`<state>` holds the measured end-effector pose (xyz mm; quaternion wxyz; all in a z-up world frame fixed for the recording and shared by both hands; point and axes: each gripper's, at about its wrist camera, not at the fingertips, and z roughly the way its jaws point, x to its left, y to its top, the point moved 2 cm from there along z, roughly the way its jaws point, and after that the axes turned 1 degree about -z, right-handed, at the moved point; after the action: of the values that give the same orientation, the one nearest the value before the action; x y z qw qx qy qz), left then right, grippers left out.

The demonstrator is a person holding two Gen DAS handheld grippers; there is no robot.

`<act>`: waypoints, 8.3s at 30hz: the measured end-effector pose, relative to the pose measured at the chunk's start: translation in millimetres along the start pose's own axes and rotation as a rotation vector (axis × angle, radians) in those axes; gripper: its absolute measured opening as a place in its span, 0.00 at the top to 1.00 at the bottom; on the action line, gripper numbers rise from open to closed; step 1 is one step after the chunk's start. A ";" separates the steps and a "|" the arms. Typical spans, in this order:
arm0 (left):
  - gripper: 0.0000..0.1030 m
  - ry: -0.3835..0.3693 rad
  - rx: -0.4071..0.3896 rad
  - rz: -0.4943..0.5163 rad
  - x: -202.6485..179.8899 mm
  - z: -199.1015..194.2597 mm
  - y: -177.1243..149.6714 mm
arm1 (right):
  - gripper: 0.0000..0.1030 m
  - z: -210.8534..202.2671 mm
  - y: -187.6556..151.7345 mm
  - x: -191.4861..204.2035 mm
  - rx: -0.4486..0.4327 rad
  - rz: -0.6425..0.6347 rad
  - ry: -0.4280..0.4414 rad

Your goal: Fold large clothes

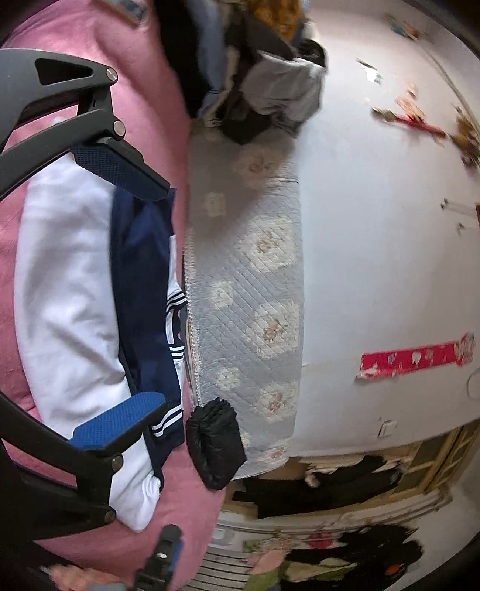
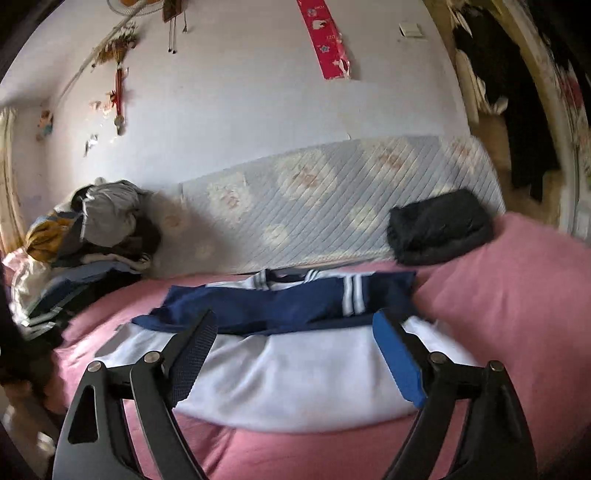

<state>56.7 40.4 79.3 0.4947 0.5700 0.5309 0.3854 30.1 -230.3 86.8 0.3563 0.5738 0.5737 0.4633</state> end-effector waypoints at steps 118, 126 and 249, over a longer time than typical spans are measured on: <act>0.46 0.077 0.498 0.067 83.9 48.7 -45.0 | 0.47 36.2 -38.5 -37.9 0.284 -0.289 -0.356; 0.31 0.141 0.498 0.056 96.1 123.5 -11.1 | 0.67 93.2 4.1 -33.5 0.244 -0.385 -0.359; 0.98 -0.205 0.730 -0.215 21.2 261.3 -74.0 | 1.00 297.6 -37.1 4.8 0.679 0.106 0.076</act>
<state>295.1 17.0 -50.3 0.3473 0.6852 0.6375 0.0584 297.4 -185.8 -41.7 0.0988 0.6708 0.6775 0.2850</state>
